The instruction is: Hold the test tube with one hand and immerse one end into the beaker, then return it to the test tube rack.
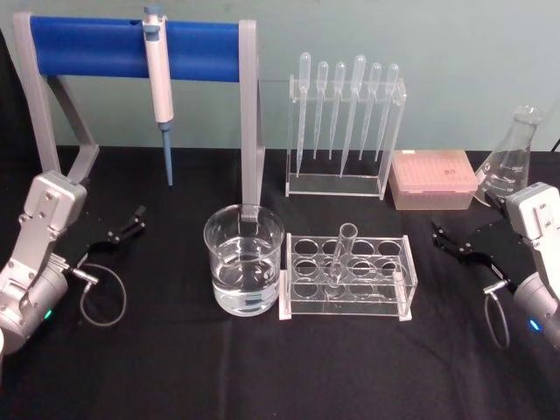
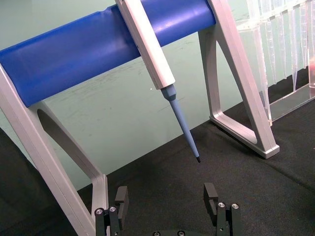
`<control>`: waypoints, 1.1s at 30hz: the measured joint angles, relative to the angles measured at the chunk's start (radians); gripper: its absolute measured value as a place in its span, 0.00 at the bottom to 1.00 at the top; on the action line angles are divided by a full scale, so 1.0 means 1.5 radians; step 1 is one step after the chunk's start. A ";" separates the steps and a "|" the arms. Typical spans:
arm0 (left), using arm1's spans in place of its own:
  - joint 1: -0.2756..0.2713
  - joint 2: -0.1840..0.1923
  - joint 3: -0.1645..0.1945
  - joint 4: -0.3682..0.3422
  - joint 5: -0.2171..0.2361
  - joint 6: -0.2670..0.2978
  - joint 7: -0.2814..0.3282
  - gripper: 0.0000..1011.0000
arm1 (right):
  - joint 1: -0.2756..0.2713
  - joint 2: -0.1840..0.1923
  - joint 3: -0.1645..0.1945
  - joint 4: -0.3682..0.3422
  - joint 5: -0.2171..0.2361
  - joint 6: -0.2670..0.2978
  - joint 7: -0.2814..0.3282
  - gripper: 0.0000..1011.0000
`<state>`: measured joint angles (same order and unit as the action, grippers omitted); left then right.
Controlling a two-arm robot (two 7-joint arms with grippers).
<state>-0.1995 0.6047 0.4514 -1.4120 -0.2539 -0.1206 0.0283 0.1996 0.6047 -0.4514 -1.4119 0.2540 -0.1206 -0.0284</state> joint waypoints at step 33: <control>0.000 0.000 0.000 0.000 0.000 0.000 0.000 0.99 | 0.000 0.000 0.000 0.000 0.000 0.000 0.000 0.99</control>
<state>-0.1995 0.6047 0.4514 -1.4120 -0.2538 -0.1206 0.0283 0.1996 0.6047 -0.4514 -1.4120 0.2539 -0.1206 -0.0283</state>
